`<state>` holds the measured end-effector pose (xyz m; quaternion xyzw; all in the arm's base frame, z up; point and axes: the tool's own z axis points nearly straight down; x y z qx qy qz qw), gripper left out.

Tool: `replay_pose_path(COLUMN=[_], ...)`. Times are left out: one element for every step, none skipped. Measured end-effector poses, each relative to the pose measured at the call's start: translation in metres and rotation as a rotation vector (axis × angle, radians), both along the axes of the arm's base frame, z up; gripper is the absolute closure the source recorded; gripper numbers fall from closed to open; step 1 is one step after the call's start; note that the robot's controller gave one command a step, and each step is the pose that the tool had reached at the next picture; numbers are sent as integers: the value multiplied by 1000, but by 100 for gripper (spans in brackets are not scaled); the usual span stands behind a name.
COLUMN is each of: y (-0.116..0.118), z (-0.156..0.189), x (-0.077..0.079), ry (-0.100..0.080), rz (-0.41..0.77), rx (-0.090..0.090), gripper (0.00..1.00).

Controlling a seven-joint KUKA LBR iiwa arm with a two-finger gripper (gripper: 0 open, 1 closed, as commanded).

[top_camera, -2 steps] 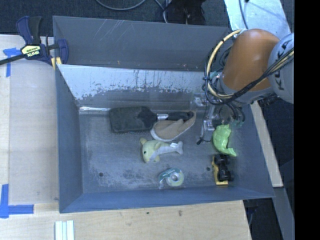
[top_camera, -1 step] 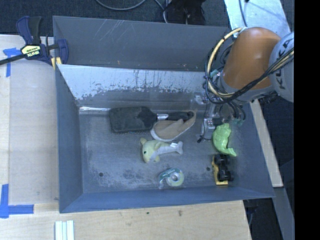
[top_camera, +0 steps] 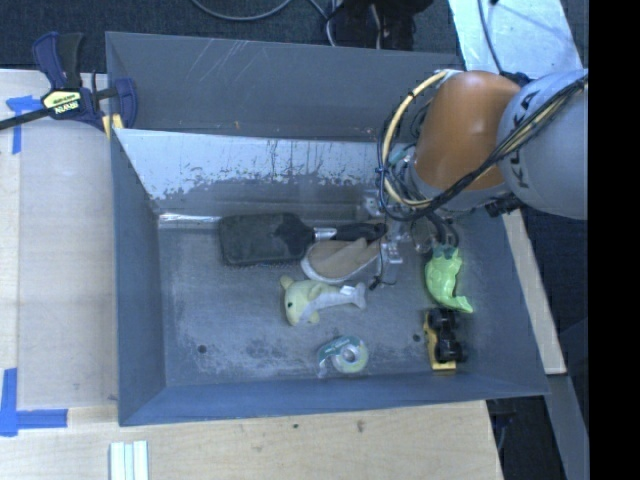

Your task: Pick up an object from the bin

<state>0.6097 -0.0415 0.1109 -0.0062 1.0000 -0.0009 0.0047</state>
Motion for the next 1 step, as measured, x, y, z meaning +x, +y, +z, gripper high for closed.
replay_pose_path(y=[37], z=[-35], x=[3], ry=[3], rz=[325], rx=[-4], gripper=[100])
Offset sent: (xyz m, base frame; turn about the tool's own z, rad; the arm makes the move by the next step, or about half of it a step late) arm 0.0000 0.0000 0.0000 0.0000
